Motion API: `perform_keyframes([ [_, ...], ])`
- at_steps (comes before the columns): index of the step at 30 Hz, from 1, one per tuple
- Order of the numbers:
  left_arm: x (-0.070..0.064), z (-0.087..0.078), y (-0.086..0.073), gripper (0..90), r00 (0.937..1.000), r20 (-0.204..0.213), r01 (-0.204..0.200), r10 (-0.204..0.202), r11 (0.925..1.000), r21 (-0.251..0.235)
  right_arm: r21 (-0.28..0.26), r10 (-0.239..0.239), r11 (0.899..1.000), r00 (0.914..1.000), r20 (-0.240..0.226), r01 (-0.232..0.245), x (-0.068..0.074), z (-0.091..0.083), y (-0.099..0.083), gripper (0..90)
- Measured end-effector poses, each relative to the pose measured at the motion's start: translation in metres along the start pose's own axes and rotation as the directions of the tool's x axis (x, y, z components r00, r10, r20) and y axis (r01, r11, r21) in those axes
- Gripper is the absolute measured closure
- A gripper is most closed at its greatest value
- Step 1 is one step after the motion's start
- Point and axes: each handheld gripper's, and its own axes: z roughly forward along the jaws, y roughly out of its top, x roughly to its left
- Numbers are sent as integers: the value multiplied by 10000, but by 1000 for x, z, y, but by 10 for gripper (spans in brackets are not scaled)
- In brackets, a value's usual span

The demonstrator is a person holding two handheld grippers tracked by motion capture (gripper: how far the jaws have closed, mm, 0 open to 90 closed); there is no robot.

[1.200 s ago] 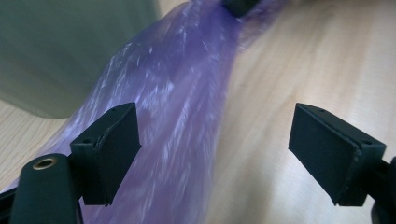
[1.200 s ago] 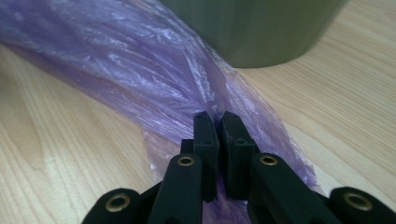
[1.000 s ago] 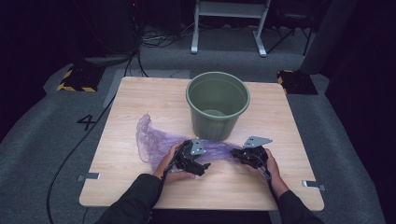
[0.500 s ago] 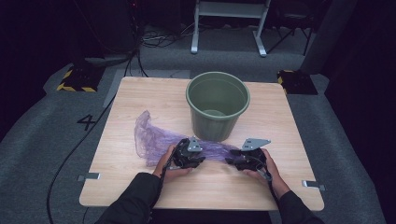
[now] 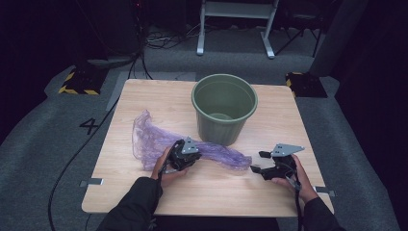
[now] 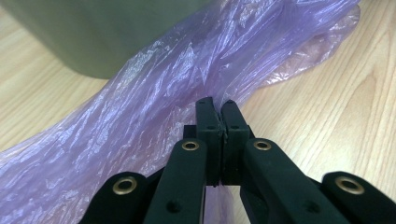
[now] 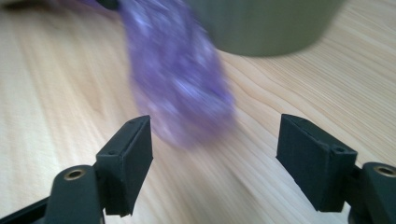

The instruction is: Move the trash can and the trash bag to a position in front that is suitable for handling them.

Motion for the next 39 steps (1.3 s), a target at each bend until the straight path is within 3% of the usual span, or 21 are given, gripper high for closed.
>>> perform_keyframes([
  [3,7,-8,-5,890,9996,-100,276,-278,9995,-134,127,248,9996,9983,525,-255,-11,-4,-8,277],
  [5,10,-13,-7,890,9991,-238,360,-365,9992,-196,3,583,9983,9963,624,-585,-18,-6,-12,280],
  [8,14,-19,-10,891,9982,-369,469,-480,9985,-290,-105,1171,9931,9885,961,-1167,-29,-7,-17,264],
  [14,23,-33,-16,891,9948,-651,751,-785,9957,-534,58,1543,9877,9790,1329,-1564,-41,-3,-19,243],
  [25,34,-58,-25,892,9854,-896,1320,-1447,9821,-1342,527,1407,9873,9795,1442,-1496,-43,10,-19,247],
  [31,37,-64,-25,892,9840,-904,1370,-1534,9766,-1656,447,1337,9887,9772,1650,-1428,-41,13,-19,241],
  [33,38,-65,-25,892,9830,-925,1410,-1588,9746,-1742,478,1053,9920,9755,1931,-1165,-38,16,-19,233],
  [39,38,-69,-24,893,9825,-1018,1352,-1563,9726,-1889,504,1058,9918,9768,1861,-1171,-37,17,-18,225],
])
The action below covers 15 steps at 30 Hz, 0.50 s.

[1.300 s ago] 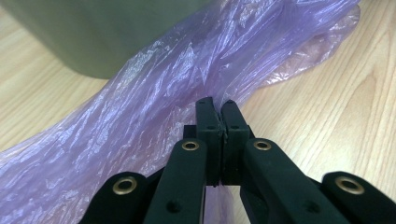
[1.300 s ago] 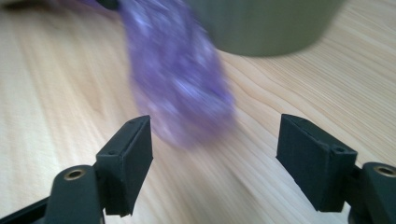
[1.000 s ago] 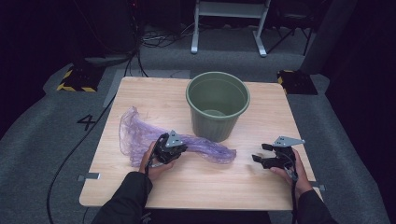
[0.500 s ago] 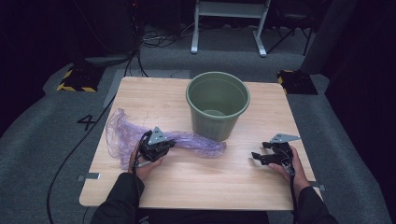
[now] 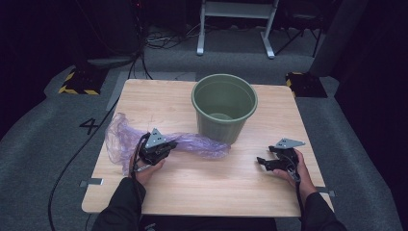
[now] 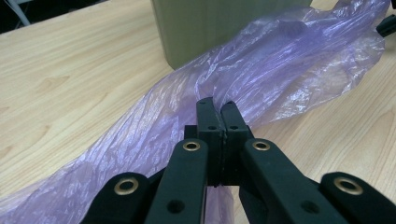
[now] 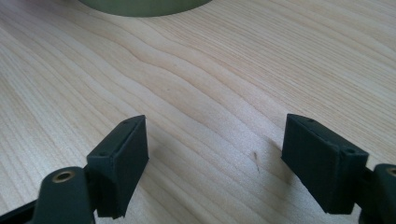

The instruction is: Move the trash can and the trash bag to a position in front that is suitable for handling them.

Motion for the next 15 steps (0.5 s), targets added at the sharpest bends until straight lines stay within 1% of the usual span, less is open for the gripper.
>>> perform_keyframes([
  [2,1,-1,1,893,10000,-66,-17,17,10000,-63,1,-1,10000,10000,-4,1,0,0,0,223],
  [4,1,-2,1,893,9999,-86,52,-53,9999,-118,3,-8,10000,10000,-11,8,0,0,0,223],
  [8,0,-1,3,893,10000,-95,20,-21,10000,-93,8,-2,10000,10000,-1,2,0,0,0,221],
  [9,-1,-1,4,893,9999,-124,-66,65,9999,-94,7,-6,10000,10000,0,6,0,0,0,221],
  [11,-1,-1,5,893,9999,-116,-3,2,9999,-150,6,-7,10000,10000,0,7,0,0,0,221],
  [15,-3,-2,7,894,9998,-170,-60,55,9996,-292,9,-7,10000,10000,-6,7,0,0,0,221],
])
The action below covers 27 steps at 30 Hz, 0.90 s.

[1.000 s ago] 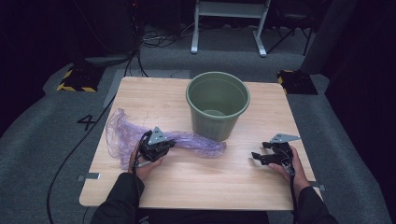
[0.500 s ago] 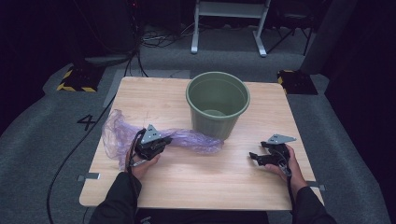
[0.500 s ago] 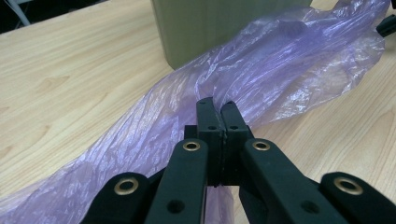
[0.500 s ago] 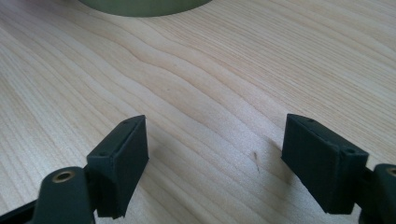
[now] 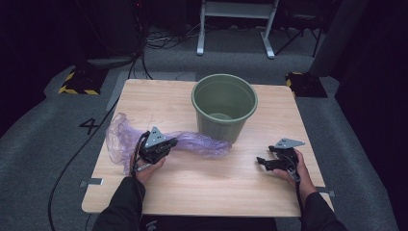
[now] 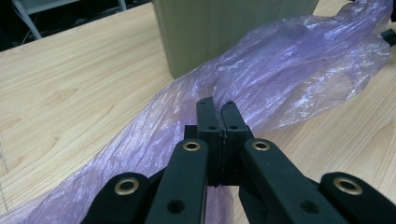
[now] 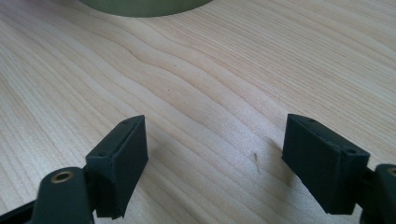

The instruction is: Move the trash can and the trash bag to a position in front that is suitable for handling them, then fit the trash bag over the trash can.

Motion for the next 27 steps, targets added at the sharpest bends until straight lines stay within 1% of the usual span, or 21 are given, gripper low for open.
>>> perform_keyframes([
  [1,0,-1,1,894,10000,23,16,-16,10000,-26,-1,5,10000,10000,12,-5,0,0,0,221],
  [2,0,-3,2,894,10000,11,-12,12,9999,-164,3,4,10000,10000,13,-4,0,0,0,221],
  [4,0,-5,4,894,10000,43,57,-56,9995,-313,0,24,10000,10000,31,-24,0,0,0,220],
  [6,-1,-7,6,894,10000,36,21,-20,9991,-433,-3,23,10000,10000,24,-22,0,0,0,221],
  [8,-1,-10,7,894,9999,138,50,-42,9984,-560,-4,23,10000,10000,23,-23,0,0,0,221],
  [10,-2,-12,9,894,9999,93,-56,62,9982,-604,-6,35,10000,10000,22,-35,0,0,0,220],
  [12,-4,-14,10,894,9999,113,-79,87,9975,-699,-4,25,10000,10000,24,-25,0,0,0,221],
  [15,-5,-18,13,894,9999,11,-111,112,9964,-835,-6,29,10000,10000,25,-29,0,0,0,221],
  [17,-6,-23,16,894,9999,-42,-127,123,9948,-1011,-8,32,10000,10000,26,-32,0,0,0,221],
  [23,-7,-34,23,894,9998,-211,-52,21,9894,-1450,-2,39,10000,10000,46,-39,1,-1,-1,221],
  [25,-8,-37,25,895,9989,-445,-238,172,9880,-1529,-3,44,10000,10000,55,-44,1,-1,-1,221],
  [27,-7,-40,28,895,9991,-409,-208,142,9859,-1662,-5,58,10000,10000,69,-58,1,-1,-1,221],
])
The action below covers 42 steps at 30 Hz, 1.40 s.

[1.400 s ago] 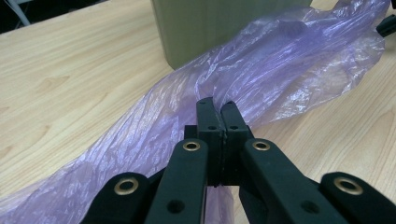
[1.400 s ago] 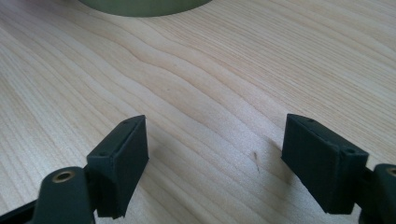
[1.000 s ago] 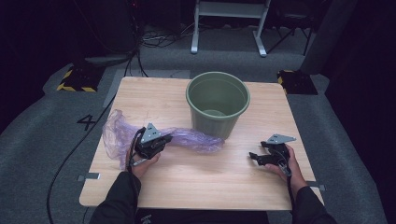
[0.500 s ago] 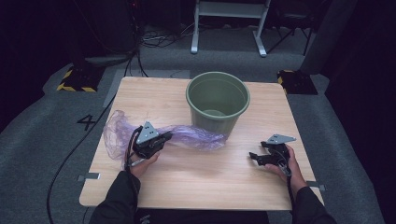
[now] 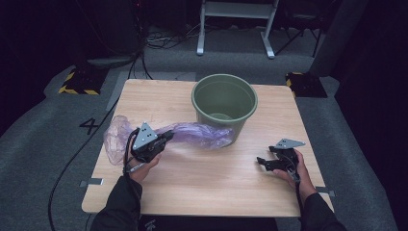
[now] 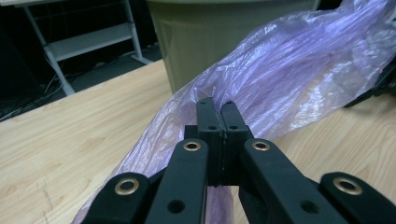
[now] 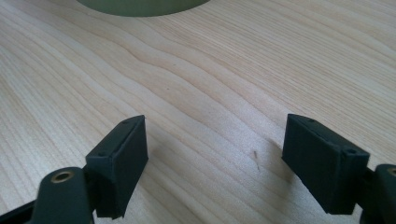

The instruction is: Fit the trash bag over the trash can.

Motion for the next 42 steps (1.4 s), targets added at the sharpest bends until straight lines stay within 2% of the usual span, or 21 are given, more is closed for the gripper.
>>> perform_keyframes([
  [4,0,-2,4,895,9999,-73,-77,76,9999,-87,1,9,10000,10000,6,-9,0,0,0,221],
  [11,4,-13,11,895,9998,-120,124,-131,9982,-583,1,8,10000,10000,5,-8,0,0,0,221],
  [21,12,-29,27,895,9991,-284,282,-321,9914,-1279,2,12,10000,10000,10,-12,0,0,0,221],
  [26,15,-37,31,896,9980,-436,386,-461,9865,-1591,3,14,10000,10000,15,-14,0,0,0,221],
  [29,17,-39,36,896,9970,-672,274,-390,9857,-1661,1,14,10000,10000,17,-14,0,0,0,221],
  [36,19,-33,50,895,9961,-874,3,-143,9873,-1586,3,18,10000,10000,17,-18,0,0,0,221],
  [42,19,-11,66,895,9938,-1105,-239,110,9929,-1162,2,13,10000,10000,6,-13,0,0,0,221],
])
